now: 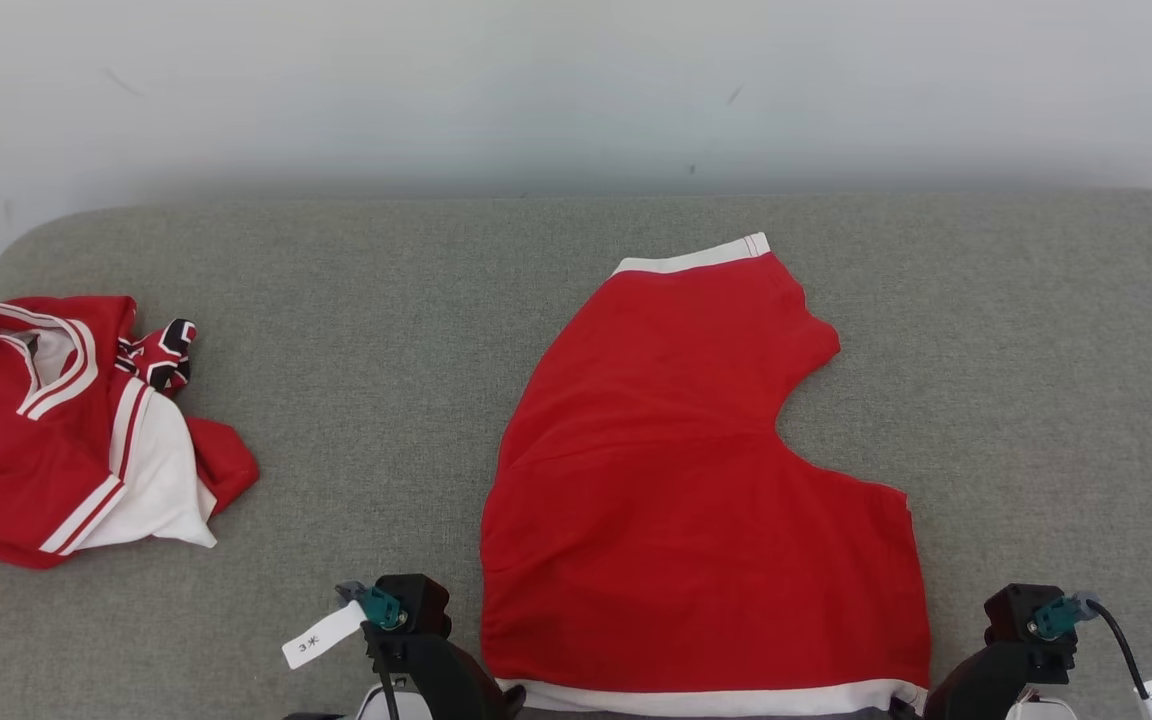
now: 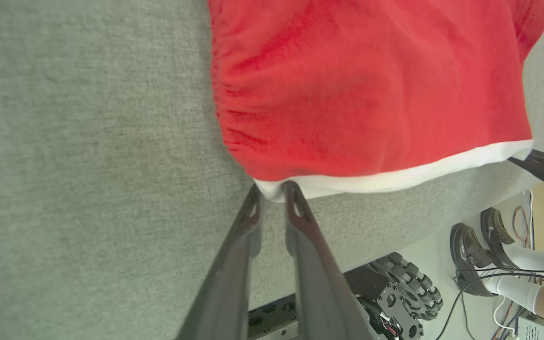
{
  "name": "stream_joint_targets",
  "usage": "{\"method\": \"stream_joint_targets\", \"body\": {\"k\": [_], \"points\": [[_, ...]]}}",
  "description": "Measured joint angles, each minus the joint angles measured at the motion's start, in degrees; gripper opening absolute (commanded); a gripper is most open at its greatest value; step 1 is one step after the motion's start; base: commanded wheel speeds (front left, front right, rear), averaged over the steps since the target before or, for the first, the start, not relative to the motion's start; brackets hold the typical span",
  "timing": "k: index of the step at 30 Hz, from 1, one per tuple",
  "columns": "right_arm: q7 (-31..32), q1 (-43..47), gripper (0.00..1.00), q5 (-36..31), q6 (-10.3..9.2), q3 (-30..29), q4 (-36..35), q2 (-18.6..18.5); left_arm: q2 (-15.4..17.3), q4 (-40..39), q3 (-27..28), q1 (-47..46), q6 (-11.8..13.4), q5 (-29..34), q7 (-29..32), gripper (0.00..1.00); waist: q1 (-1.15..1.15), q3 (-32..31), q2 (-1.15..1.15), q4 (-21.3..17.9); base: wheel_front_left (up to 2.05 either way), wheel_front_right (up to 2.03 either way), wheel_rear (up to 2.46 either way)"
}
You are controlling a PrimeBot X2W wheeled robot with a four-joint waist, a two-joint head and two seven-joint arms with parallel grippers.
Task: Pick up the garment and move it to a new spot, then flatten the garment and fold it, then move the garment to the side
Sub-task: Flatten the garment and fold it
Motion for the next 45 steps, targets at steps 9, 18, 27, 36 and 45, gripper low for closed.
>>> {"method": "stream_joint_targets", "body": {"k": [9,18,27,36,45], "points": [[1.6,0.0,0.10,-0.2,0.00,-1.1,0.8,0.5,0.0,0.4,0.0,0.0,0.0,0.2,0.7,0.00,-0.01,0.2,0.00,0.5,0.00,0.00,0.00],[1.8,0.0,0.00,-0.4,0.00,-2.0,-0.4,0.9,-0.2,-0.3,1.5,0.0,0.0,0.2,-0.1,0.00,-0.01,0.3,0.00,1.1,0.00,0.00,0.00],[-2.5,-0.2,0.00,7.4,2.22,-5.5,-11.5,2.2,0.5,-11.3,5.3,0.5,-1.1,-1.5,-4.9,0.00,-0.01,-0.4,0.00,1.6,0.00,0.00,0.00],[-11.0,-7.2,0.00,13.6,3.63,-11.9,-29.3,3.1,0.6,-26.8,11.9,-0.4,-2.1,-4.0,-11.8,0.00,-0.01,-1.7,0.00,1.4,0.00,0.00,0.00],[-19.6,-24.2,0.00,15.5,5.99,-13.5,-37.0,3.1,-2.2,-35.4,10.8,-12.2,-2.7,-3.8,-14.0,0.00,-0.01,-3.8,0.00,0.3,0.00,0.00,0.00]]}}
